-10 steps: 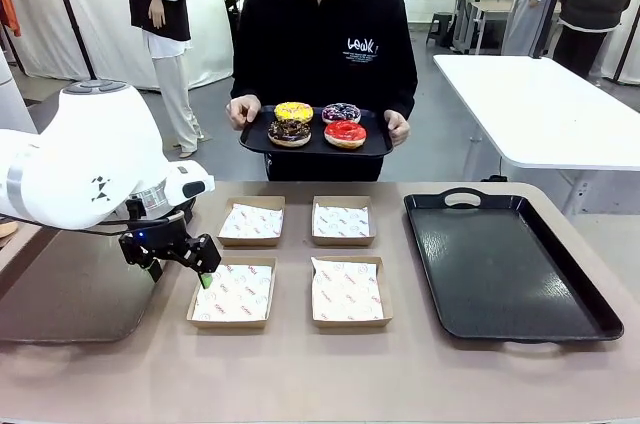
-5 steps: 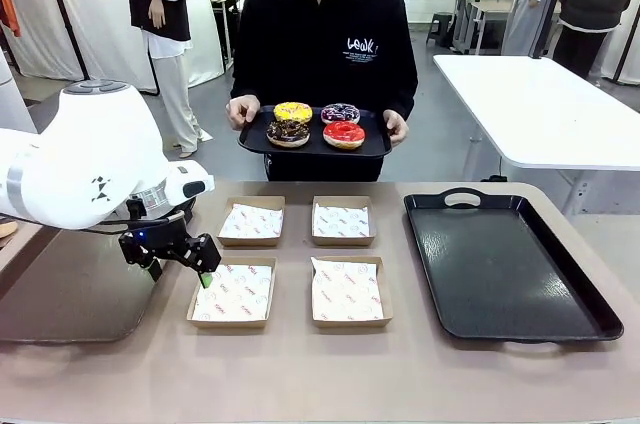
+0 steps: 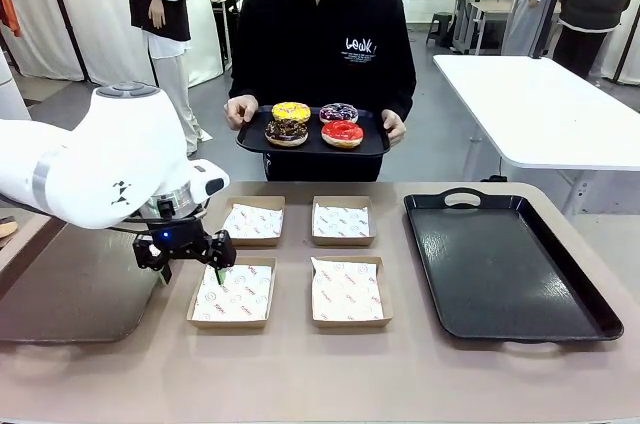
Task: Individually package the donuts and arrange them on the tray.
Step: Pick up one Paper togo box.
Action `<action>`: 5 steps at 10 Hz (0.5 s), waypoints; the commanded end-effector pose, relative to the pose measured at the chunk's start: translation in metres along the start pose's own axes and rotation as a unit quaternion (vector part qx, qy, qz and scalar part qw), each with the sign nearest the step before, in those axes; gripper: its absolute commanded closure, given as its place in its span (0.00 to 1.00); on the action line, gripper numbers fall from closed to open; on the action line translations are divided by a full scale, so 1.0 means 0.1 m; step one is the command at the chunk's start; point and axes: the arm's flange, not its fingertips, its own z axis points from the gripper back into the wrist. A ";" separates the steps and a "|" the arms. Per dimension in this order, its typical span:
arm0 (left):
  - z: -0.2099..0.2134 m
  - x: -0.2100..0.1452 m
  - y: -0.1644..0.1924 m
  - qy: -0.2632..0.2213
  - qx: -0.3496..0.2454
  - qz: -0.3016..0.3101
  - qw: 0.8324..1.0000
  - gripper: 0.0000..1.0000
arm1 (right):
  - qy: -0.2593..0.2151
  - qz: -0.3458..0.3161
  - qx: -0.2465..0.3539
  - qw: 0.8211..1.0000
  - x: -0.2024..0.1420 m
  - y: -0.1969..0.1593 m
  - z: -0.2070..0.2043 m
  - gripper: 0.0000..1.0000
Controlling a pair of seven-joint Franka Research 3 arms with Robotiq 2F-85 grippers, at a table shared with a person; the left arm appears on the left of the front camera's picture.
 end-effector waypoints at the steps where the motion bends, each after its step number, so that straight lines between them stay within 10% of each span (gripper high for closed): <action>1: -0.13 0.11 -0.13 0.009 0.018 0.017 1.000 0.00 | -0.006 0.008 0.008 1.000 0.01 0.00 0.00 0.00; 5: -0.27 0.15 -0.17 0.004 0.021 0.019 1.000 0.00 | -0.006 0.008 0.008 1.000 0.01 0.00 0.00 0.00</action>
